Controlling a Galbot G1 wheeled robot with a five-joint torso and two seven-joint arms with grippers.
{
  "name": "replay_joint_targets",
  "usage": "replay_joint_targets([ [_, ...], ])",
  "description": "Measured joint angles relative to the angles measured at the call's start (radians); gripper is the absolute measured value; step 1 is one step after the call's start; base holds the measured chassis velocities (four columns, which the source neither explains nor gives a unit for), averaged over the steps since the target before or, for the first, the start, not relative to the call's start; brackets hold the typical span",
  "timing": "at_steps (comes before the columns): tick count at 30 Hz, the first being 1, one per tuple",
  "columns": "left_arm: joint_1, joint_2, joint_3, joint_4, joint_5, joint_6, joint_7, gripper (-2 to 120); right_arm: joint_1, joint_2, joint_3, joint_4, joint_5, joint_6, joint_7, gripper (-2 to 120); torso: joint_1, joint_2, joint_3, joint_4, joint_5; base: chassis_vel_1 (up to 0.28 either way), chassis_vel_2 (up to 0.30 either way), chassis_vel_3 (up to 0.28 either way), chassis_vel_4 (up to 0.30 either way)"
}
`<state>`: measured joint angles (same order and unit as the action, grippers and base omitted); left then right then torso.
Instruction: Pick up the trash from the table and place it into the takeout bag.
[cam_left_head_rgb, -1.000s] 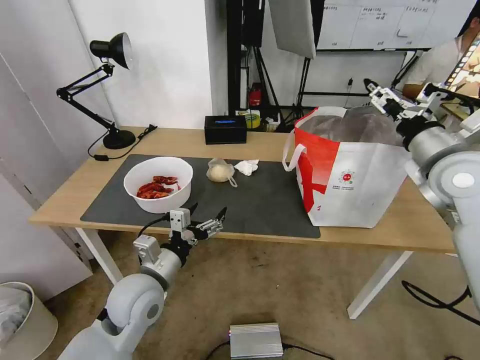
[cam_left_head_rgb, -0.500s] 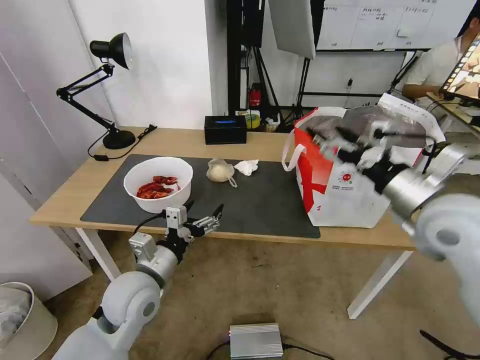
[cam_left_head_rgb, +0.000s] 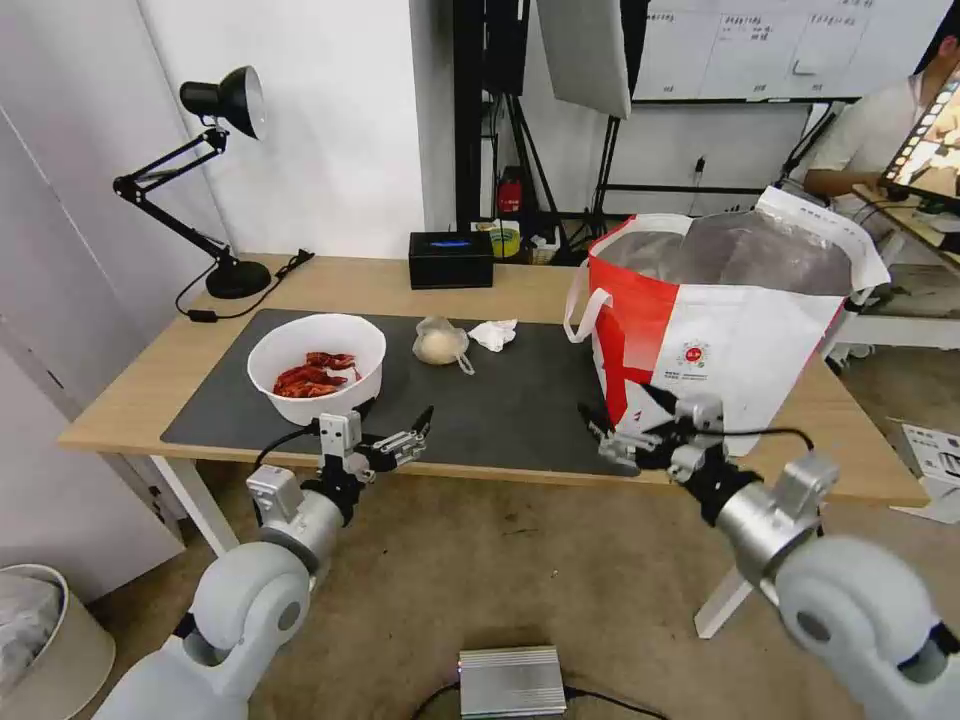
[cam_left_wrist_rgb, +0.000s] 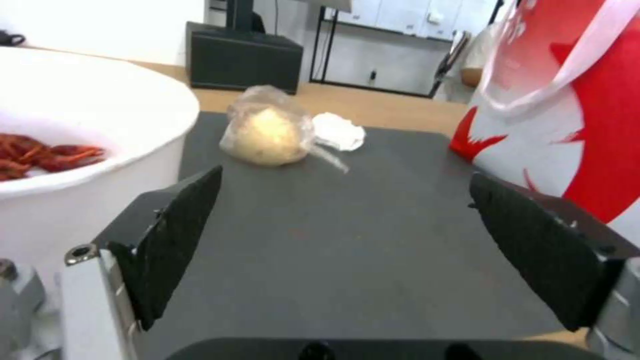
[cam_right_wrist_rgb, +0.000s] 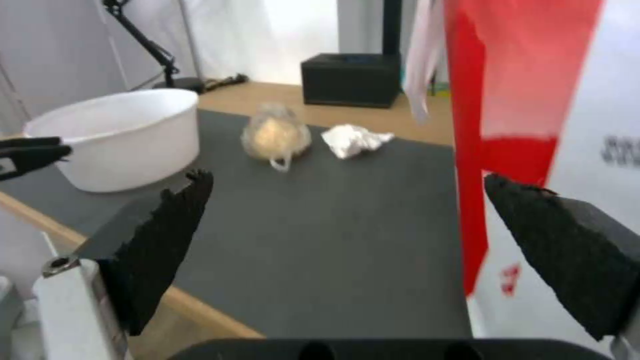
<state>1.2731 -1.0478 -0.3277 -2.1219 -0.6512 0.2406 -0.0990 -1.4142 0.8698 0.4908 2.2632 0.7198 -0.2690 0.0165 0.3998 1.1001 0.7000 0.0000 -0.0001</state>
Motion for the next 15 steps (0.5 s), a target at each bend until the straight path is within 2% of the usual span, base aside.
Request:
replay_joint_targets([
  [15, 0.044, 0.035, -0.065, 0.042, 0.082, -0.018, 0.017, 100, -0.09, 0.064, -0.01, -0.049, -0.043, 0.085, 0.04, 100, 0.0, 0.0, 0.0, 0.0001, -0.0001, 0.0, 0.0, 0.0, 0.0],
])
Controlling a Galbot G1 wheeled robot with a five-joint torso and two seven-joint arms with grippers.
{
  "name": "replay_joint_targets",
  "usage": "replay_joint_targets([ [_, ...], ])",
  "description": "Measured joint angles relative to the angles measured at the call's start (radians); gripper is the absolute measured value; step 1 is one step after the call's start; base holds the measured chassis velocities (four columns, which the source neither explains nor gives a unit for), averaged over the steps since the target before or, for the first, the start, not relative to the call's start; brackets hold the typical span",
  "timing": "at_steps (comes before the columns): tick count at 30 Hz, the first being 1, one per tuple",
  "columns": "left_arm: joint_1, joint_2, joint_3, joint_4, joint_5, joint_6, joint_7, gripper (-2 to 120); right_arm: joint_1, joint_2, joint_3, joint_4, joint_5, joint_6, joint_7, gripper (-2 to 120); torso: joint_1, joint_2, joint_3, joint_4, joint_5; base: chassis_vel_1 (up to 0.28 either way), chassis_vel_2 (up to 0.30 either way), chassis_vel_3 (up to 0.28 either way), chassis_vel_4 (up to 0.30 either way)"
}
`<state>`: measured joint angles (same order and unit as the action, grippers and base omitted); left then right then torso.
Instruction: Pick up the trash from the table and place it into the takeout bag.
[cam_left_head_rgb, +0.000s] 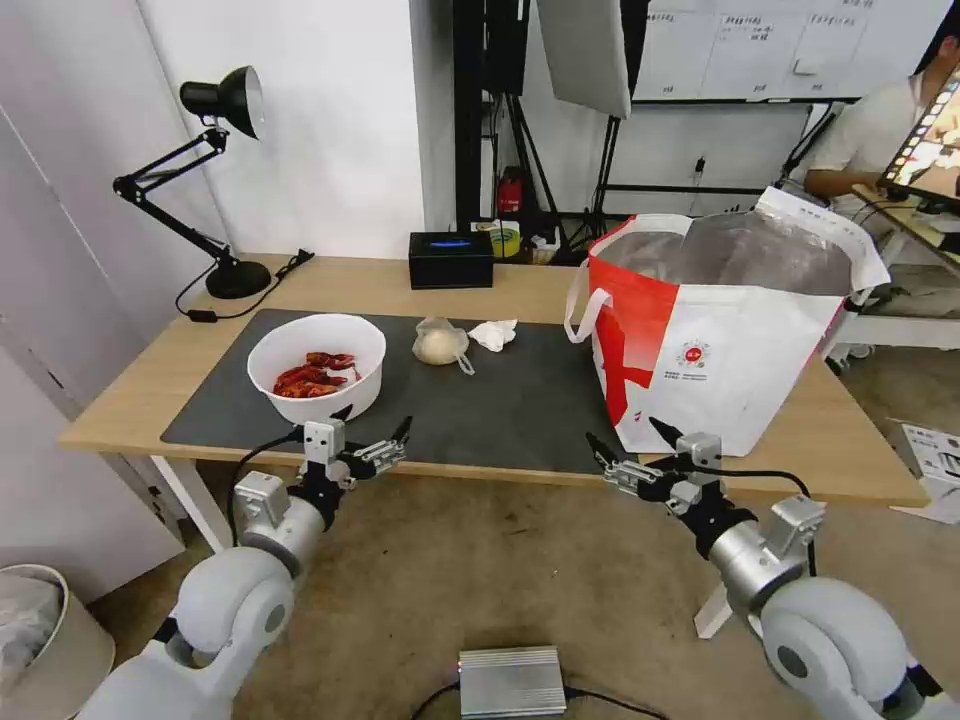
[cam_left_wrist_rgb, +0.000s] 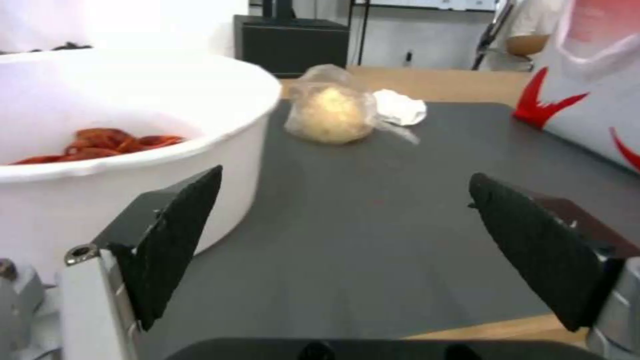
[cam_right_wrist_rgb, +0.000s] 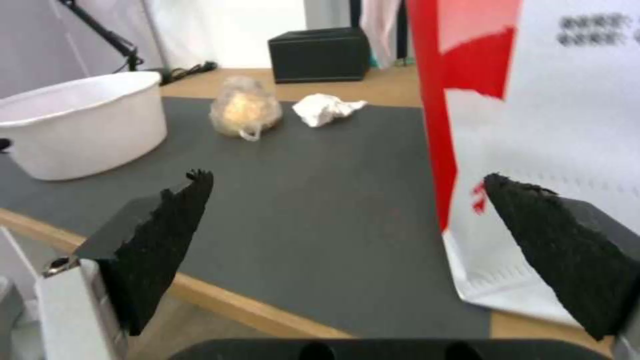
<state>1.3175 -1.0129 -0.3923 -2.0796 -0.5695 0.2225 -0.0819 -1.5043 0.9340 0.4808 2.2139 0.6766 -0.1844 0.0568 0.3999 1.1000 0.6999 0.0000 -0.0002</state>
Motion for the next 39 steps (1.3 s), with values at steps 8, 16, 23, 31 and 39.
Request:
replay_joint_targets([
  [8, 0.052, 0.016, -0.049, 0.0, 0.0, -0.011, 0.013, 100, -0.055, 0.022, 0.008, -0.01, 0.001, 0.057, 0.013, 100, 0.0, 0.0, 0.0, 0.0, 0.0001, 0.0, 0.0, 0.0, 0.0],
  [16, 0.132, 0.018, -0.091, 0.01, 0.024, -0.05, 0.021, 100, -0.096, 0.044, 0.01, -0.009, -0.002, 0.079, 0.016, 100, 0.0, 0.0, 0.0, 0.0, 0.0001, 0.0, 0.0, 0.0, 0.0],
  [23, 0.151, 0.008, -0.1, 0.008, 0.028, -0.058, 0.022, 100, -0.104, 0.053, 0.007, -0.002, -0.004, 0.08, 0.019, 100, 0.0, 0.0, 0.0, 0.0, 0.0001, 0.0, 0.0, 0.0, 0.0],
  [31, 0.151, 0.006, -0.104, 0.006, 0.027, -0.061, 0.027, 100, -0.122, 0.067, 0.009, -0.003, -0.015, 0.081, 0.02, 100, 0.0, 0.0, 0.0, -0.0001, 0.0001, 0.0, 0.0, 0.0, 0.0],
  [39, 0.142, 0.007, -0.098, -0.002, 0.024, -0.062, 0.035, 100, -0.126, 0.078, 0.009, 0.001, -0.021, 0.081, 0.02, 100, 0.0, 0.0, 0.0, -0.0001, 0.0002, 0.0, 0.0, 0.0, 0.0],
])
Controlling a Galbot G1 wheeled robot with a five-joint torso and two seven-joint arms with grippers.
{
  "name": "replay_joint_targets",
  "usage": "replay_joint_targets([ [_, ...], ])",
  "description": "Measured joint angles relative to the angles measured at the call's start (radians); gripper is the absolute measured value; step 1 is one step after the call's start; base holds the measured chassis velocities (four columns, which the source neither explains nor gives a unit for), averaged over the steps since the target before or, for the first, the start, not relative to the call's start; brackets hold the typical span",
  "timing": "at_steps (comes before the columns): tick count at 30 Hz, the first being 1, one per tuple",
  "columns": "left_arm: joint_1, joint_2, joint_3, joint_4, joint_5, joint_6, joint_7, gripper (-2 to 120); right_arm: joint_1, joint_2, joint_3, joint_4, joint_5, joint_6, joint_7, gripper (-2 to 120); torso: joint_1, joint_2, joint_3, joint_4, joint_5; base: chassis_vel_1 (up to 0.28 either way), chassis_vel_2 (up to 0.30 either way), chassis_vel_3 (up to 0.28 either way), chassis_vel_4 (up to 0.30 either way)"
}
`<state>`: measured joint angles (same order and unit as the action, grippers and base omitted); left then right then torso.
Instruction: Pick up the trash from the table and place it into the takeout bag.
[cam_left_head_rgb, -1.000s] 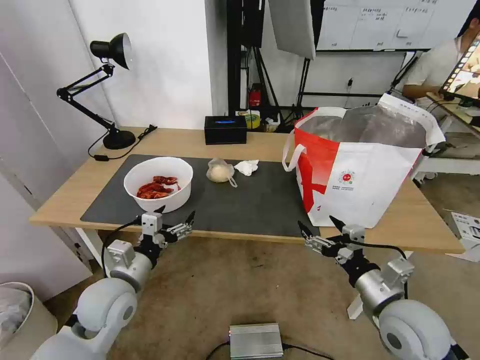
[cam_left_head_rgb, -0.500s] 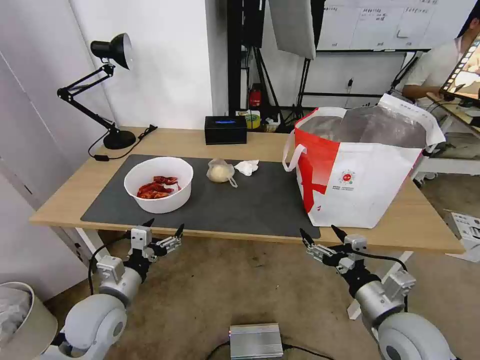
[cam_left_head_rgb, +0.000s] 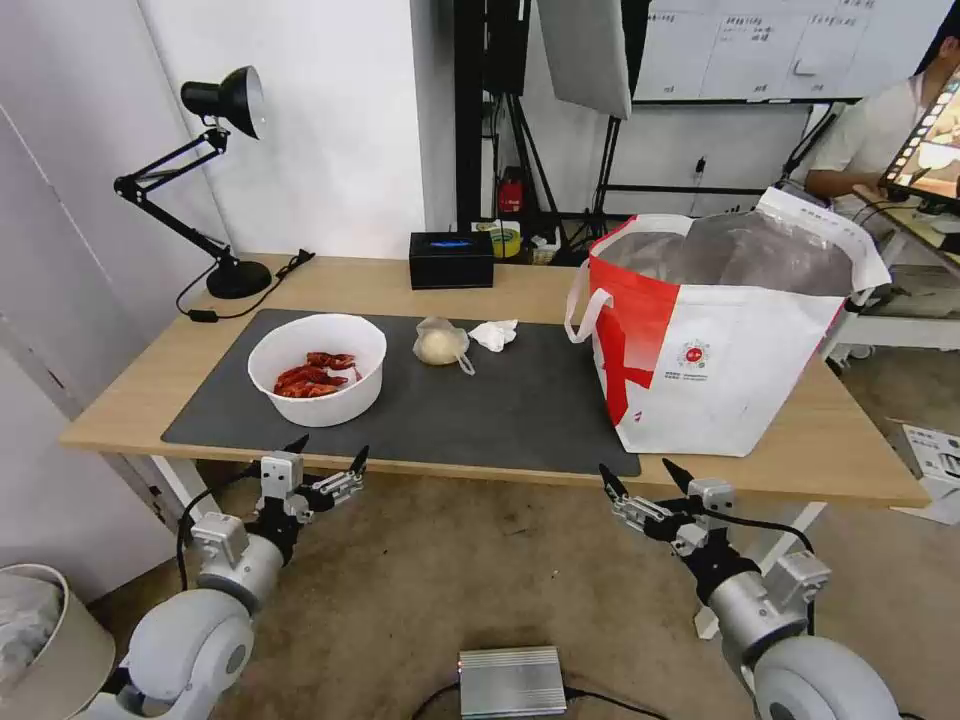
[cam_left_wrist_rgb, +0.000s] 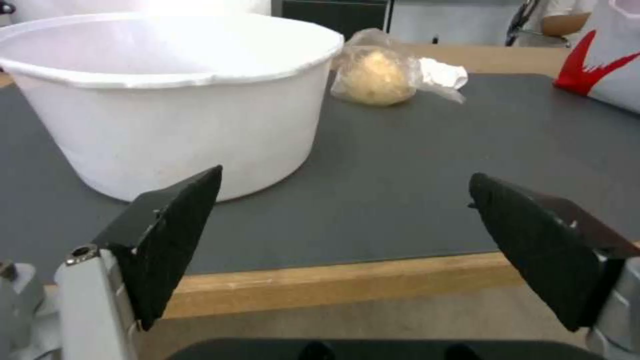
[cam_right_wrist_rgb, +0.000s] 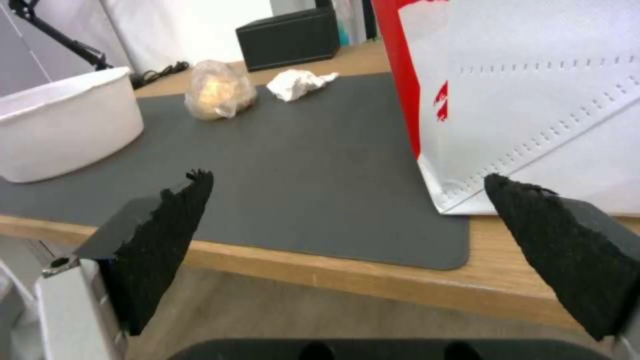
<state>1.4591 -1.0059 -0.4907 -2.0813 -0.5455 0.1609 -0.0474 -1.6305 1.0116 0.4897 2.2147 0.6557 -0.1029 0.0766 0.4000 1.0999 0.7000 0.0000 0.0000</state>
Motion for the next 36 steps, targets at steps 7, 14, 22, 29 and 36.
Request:
replay_joint_targets([
  [7, -0.008, 0.001, 0.002, -0.002, -0.002, 0.001, 0.003, 100, 0.026, 0.004, -0.016, 0.005, 0.002, -0.008, 0.001, 100, 0.0, 0.0, 0.0, 0.0, -0.0001, 0.0, 0.0, 0.0, 0.0],
  [14, -0.048, 0.012, 0.038, 0.0, -0.006, 0.007, 0.0, 100, 0.096, 0.017, -0.052, 0.015, 0.042, -0.052, 0.01, 100, 0.0, 0.0, 0.0, -0.0008, -0.0001, 0.0, 0.0, 0.0, 0.0],
  [22, -0.052, 0.005, 0.052, -0.019, -0.006, 0.029, -0.009, 100, 0.343, 0.008, -0.182, -0.096, 0.156, -0.124, 0.034, 100, 0.0, 0.0, 0.0, 0.0, 0.0, 0.0, 0.0, 0.0, 0.0],
  [29, -0.05, -0.003, 0.06, -0.03, -0.002, 0.044, -0.028, 100, 0.456, -0.015, -0.256, -0.151, 0.196, -0.148, 0.055, 100, 0.0, 0.0, 0.0, 0.0, 0.0, 0.0, 0.0, 0.0, 0.0],
  [36, -0.049, -0.02, 0.062, -0.021, 0.006, 0.047, -0.029, 100, 0.618, -0.007, -0.351, -0.231, 0.228, -0.177, 0.096, 100, 0.0, 0.0, 0.0, 0.0001, -0.0001, 0.0, 0.0, 0.0, 0.0],
])
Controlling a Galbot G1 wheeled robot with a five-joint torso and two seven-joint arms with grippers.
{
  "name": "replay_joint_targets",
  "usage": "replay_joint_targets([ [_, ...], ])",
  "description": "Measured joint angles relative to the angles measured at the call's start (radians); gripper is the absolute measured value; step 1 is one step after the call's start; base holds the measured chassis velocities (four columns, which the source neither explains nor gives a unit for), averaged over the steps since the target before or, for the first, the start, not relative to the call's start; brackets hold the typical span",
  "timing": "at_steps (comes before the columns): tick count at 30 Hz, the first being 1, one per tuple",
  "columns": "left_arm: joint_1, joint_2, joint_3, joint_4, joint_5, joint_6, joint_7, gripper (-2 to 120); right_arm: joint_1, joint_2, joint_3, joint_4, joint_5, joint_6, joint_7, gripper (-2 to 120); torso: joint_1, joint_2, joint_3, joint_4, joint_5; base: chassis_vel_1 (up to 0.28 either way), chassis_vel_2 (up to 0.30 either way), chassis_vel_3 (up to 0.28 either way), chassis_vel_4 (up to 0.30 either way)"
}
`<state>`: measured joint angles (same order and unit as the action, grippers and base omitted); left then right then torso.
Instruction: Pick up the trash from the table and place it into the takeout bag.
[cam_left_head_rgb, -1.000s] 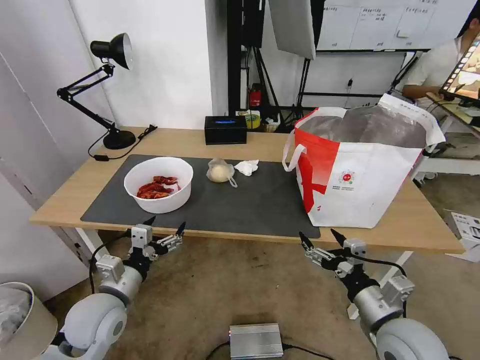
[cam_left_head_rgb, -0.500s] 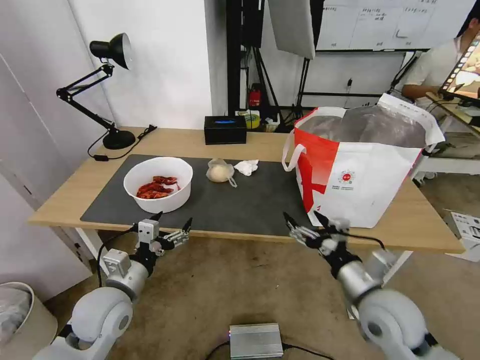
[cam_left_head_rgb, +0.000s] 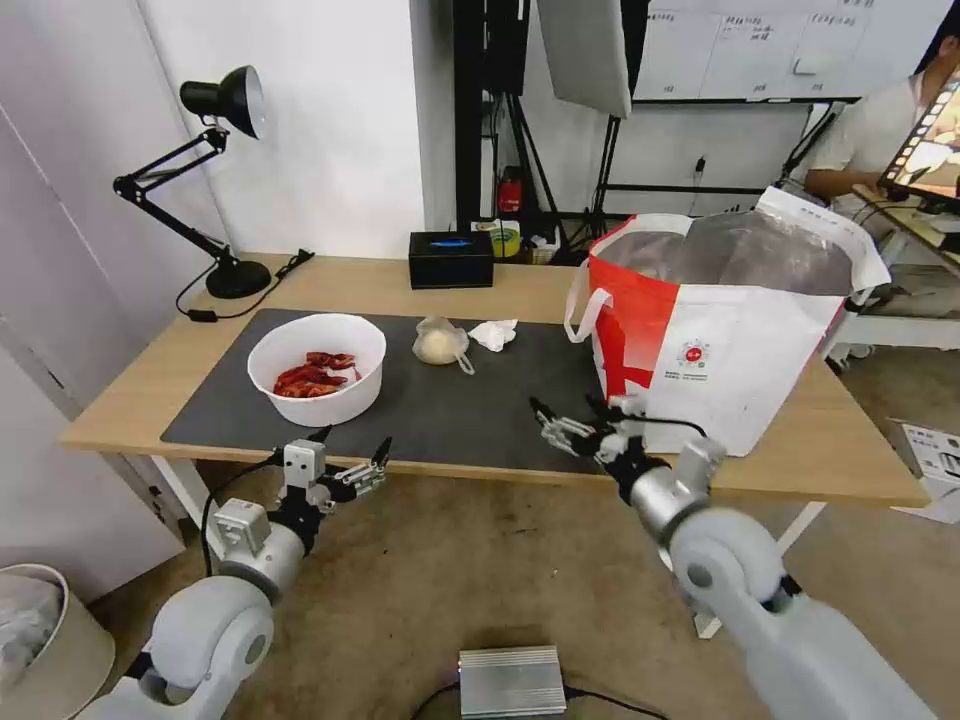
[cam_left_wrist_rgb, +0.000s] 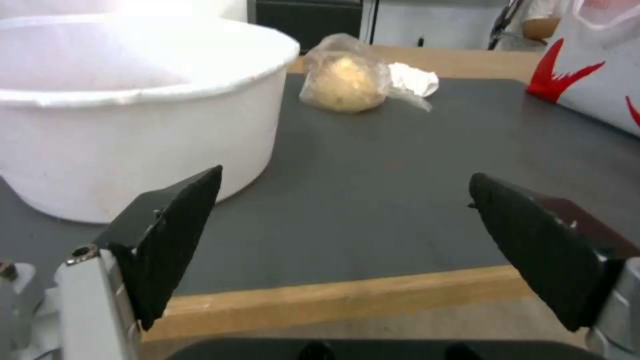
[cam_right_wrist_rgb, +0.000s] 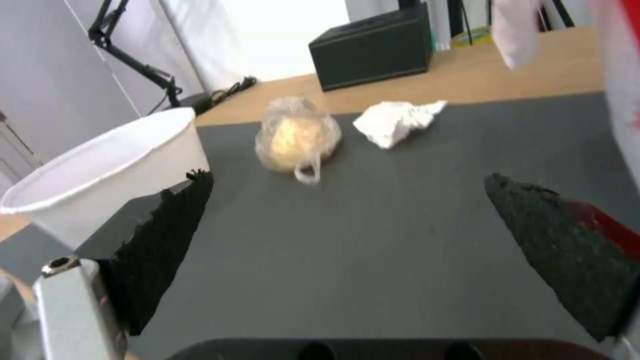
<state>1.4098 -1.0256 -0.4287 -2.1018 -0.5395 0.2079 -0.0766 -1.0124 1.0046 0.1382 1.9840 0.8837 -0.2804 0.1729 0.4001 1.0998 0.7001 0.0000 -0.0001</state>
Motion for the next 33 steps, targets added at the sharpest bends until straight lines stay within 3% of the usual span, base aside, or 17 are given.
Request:
replay_joint_targets([
  [10, 0.017, -0.028, -0.016, 0.003, 0.02, 0.001, -0.001, 100, 0.212, 0.045, -0.158, -0.134, 0.079, -0.028, 0.078, 100, 0.0, 0.0, 0.0, 0.0, 0.0, 0.0, 0.0, 0.0, 0.0],
  [17, 0.043, -0.05, -0.026, 0.001, 0.044, -0.001, -0.001, 100, 0.43, 0.13, -0.281, -0.274, 0.089, -0.072, 0.231, 100, 0.0, 0.0, 0.0, 0.0002, -0.0001, 0.0, 0.0, 0.0, 0.0],
  [25, 0.032, -0.05, -0.016, 0.011, 0.041, -0.004, 0.001, 100, 0.543, 0.229, -0.328, -0.405, 0.078, -0.144, 0.367, 100, 0.0, 0.0, 0.0, 0.0001, -0.0001, 0.0, 0.0, 0.0, 0.0],
  [33, 0.029, -0.054, -0.006, 0.019, 0.041, -0.006, 0.002, 100, 0.59, 0.309, -0.335, -0.517, 0.051, -0.163, 0.425, 100, 0.0, 0.0, 0.0, 0.0, 0.0, 0.0, 0.0, 0.0, 0.0],
])
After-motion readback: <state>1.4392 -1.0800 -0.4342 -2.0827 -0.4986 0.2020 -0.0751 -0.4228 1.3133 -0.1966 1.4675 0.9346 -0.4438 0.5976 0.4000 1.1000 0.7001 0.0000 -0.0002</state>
